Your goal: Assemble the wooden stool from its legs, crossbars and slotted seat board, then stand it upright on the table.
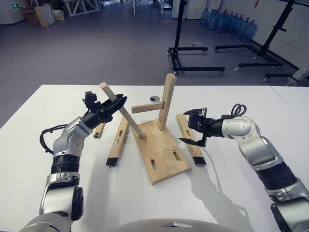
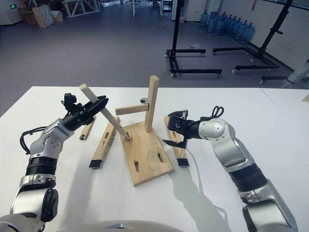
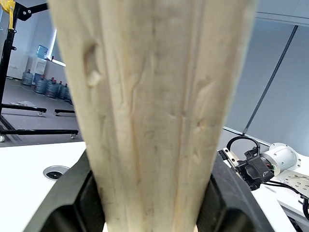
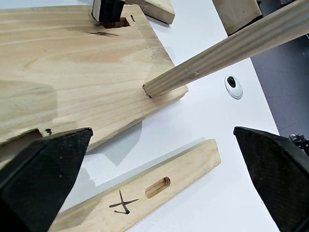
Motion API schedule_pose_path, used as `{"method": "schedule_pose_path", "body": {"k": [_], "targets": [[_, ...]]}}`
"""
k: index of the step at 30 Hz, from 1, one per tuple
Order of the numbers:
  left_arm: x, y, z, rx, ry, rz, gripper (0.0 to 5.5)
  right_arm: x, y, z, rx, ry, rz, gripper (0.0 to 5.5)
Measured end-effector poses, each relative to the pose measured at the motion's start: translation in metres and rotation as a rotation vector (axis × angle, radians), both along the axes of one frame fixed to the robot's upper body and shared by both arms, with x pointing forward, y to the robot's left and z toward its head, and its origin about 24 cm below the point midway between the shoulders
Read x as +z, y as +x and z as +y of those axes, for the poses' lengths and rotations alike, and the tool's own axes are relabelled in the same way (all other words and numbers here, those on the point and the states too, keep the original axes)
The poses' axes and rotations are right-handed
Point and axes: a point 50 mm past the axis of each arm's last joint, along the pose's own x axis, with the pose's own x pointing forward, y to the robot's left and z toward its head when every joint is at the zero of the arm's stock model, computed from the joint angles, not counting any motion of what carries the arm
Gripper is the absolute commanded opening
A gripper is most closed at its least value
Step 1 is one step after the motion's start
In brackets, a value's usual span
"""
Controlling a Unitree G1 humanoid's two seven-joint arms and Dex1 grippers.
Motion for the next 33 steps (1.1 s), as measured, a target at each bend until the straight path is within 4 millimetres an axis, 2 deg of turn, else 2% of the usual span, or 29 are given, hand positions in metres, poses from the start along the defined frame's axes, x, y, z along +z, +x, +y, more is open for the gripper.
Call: {"method": "schedule_pose_path", "body": {"k": [8, 23, 33], "targets": [[0.004, 0.005, -0.001, -0.025, 0.058, -0.045, 2.02, 0.000, -0.002, 0.005, 0.014, 0.008, 0.001, 5.40], [0.009, 0.007, -0.016, -0.101, 0.187, -0.145, 2.02, -0.004, -0.006, 0.011, 0.029, 0.029, 0.028, 5.40], [0.010, 0.004, -0.010, -0.156, 0.097, -0.018, 2.02, -0.004, -0.007, 0.011, 0.027, 0.032, 0.035, 5.40]]}}
